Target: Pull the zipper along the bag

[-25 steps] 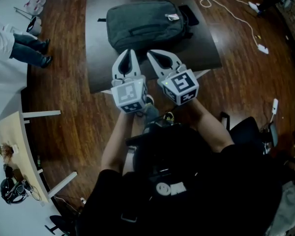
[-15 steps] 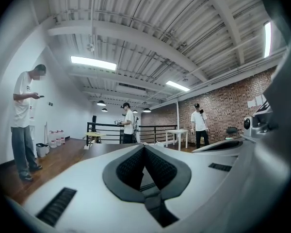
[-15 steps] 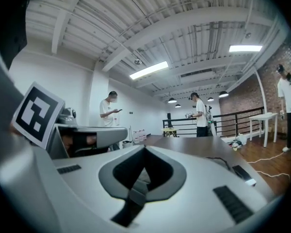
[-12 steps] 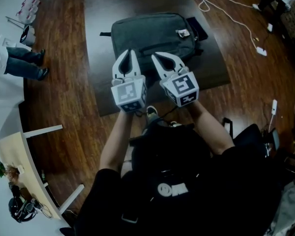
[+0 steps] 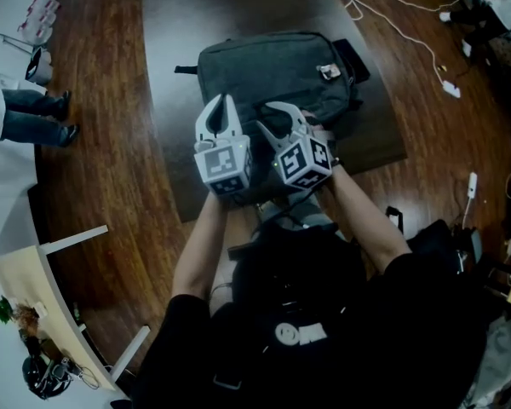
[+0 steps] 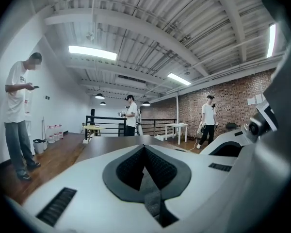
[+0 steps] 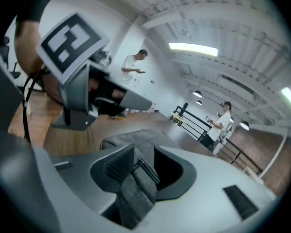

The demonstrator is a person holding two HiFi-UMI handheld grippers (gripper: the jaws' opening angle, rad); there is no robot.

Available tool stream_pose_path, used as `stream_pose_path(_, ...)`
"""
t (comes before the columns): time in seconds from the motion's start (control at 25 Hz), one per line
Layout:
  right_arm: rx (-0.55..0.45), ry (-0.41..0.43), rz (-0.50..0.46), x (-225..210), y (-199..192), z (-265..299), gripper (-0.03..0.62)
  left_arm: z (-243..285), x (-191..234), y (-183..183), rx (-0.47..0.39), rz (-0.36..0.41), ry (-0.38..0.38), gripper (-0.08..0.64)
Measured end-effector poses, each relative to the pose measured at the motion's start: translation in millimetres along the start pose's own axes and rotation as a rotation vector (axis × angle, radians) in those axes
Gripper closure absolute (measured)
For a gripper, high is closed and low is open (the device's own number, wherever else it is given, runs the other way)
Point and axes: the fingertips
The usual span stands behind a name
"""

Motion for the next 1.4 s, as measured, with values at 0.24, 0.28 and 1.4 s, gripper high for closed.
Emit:
stream_pose_path(0.24,0.120,0.147,-0.312,25.4,-53.0,38.2,0.434,27.5,16.2,-39.9,0.062,-0.004,0.010,0.555)
stream_pose_path(0.28,0.134,0.170,-0.349,28.5,-59.3,42.0,0.431,31.1,17.6,-43.2,0.067,-0.004,0.010,0.555)
stream_pose_path(1.4,0.227,0.302,-0.309,10.9,-80.7,68.0,0.493,69.3,25.1,-89.7,-0.022,0.043,-0.013,0.555)
Point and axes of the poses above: the fingertips, and each gripper's own axes: z forward along the fingers, x to its left, y out of its top, and after that the axes turned 8 degrees about -x, right-handed
